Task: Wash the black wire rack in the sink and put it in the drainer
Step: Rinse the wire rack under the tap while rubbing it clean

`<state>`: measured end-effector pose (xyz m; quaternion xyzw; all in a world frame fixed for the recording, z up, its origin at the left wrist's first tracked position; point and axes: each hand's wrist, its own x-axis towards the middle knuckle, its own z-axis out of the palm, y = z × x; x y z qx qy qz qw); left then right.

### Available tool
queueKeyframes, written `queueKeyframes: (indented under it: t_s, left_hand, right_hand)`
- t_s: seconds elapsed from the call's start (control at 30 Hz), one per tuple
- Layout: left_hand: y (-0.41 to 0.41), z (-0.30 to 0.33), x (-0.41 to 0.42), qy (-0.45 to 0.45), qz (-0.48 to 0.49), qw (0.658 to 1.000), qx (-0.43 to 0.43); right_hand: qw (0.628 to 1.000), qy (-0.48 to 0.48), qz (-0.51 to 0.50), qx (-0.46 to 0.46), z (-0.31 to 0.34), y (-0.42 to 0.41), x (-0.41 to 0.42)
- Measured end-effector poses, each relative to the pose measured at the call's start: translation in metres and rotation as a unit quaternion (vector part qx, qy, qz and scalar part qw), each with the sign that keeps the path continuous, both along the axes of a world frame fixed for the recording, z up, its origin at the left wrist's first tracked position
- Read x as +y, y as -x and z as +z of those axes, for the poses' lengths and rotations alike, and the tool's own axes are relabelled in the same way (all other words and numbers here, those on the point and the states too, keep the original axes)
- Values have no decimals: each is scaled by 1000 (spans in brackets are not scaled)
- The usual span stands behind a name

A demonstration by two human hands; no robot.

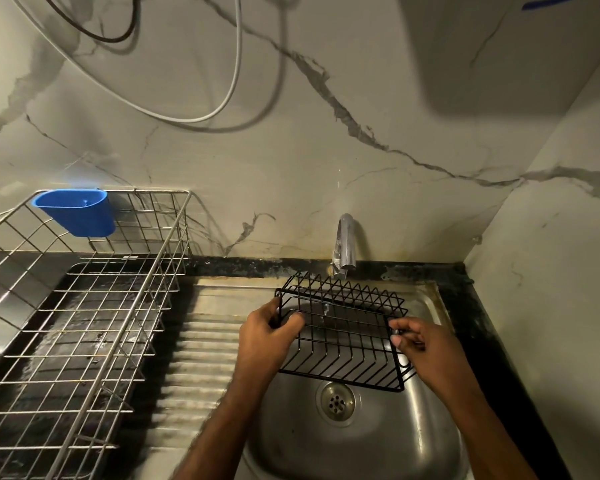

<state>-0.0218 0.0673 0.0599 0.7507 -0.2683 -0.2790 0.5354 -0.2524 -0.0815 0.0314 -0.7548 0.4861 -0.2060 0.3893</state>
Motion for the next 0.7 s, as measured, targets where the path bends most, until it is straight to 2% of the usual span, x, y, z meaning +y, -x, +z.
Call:
queueKeyframes:
  t_s: [0.7]
  left_hand:
    - [-10,0,2,-6,-12,1000,-12]
  right_hand:
    - [1000,-8,4,7,11,-9,9]
